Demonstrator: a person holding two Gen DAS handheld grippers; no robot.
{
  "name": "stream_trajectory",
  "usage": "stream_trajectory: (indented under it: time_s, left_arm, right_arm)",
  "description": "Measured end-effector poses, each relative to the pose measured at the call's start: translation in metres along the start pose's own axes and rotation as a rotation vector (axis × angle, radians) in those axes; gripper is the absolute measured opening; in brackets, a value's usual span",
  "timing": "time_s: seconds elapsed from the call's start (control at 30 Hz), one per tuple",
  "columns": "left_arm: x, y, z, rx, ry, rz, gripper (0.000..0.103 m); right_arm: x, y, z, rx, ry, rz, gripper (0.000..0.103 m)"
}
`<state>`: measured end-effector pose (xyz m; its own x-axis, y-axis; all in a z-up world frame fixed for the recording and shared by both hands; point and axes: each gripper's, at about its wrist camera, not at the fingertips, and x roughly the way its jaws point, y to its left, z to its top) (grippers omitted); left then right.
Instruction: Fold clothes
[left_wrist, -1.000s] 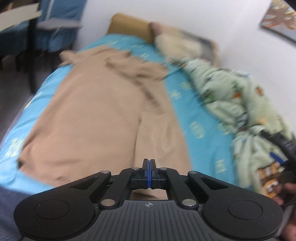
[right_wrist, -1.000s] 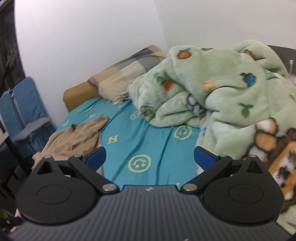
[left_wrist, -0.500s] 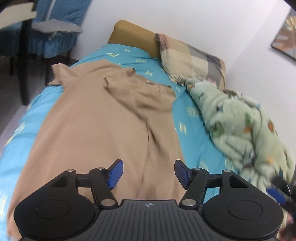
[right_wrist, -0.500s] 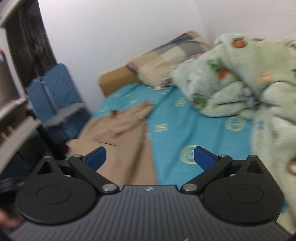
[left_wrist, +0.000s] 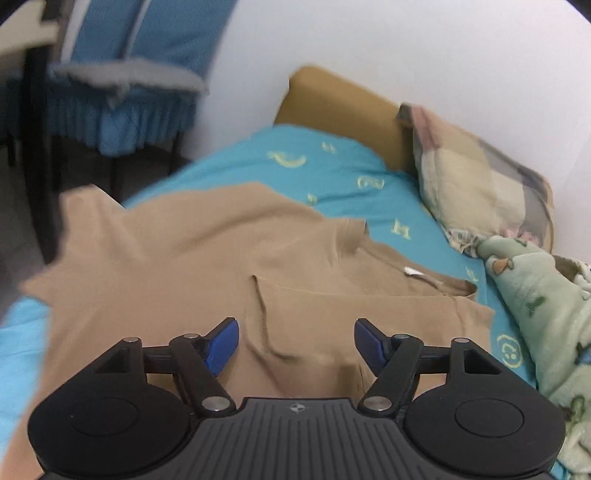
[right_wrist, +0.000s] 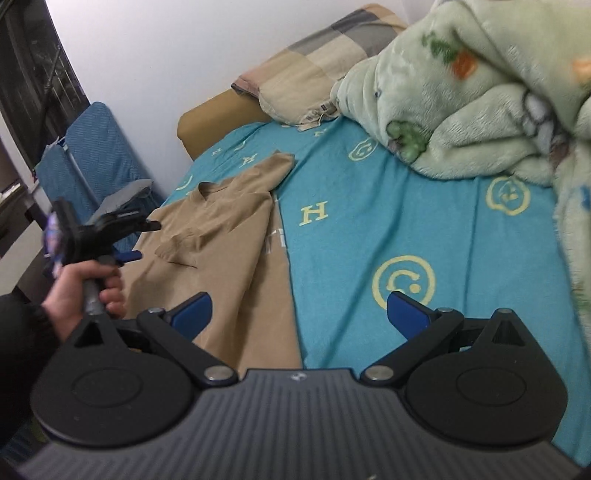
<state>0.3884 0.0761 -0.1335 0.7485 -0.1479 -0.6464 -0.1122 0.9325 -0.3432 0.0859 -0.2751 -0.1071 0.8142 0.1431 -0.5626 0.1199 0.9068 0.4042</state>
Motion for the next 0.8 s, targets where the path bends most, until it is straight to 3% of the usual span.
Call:
stream_trajectory:
  time_s: [0.13,0.2,0.3,0.47,0.67,0.73,0.77,0.8]
  left_arm:
    - [0.033,-0.011,0.003,0.133,-0.003,0.057,0.053]
    - [0.045,-0.023,0.006,0.235,0.016,0.080,0.002]
    - [0.050,-0.031,0.018,0.304,0.007,0.076,0.001]
    - [0.040,-0.053,0.053,0.396,-0.157,0.128,0.001]
    - [0.048,-0.058,0.068,0.381,-0.159,0.128,0.002]
    - [0.050,-0.059,0.074,0.376,-0.160,0.128,0.010]
    - [0.050,-0.059,0.074,0.365,-0.153,0.130,0.020]
    - [0.047,-0.056,0.071,0.342,-0.137,0.135,0.037]
  right_arm:
    - [0.019,-0.002,-0.003,0.029,0.052,0.012,0.103]
    - [0.021,-0.001,-0.006,0.040,0.062,0.013,0.103]
    - [0.024,0.007,-0.013,0.056,0.080,0.025,0.103]
    - [0.028,0.020,-0.019,-0.024,0.078,0.024,0.103]
    - [0.030,0.015,-0.017,0.009,0.064,-0.007,0.103]
    - [0.030,0.016,-0.017,-0.003,0.058,-0.017,0.103]
    - [0.029,0.017,-0.016,-0.009,0.053,-0.022,0.103]
    - [0.029,0.017,-0.017,-0.014,0.050,-0.024,0.103]
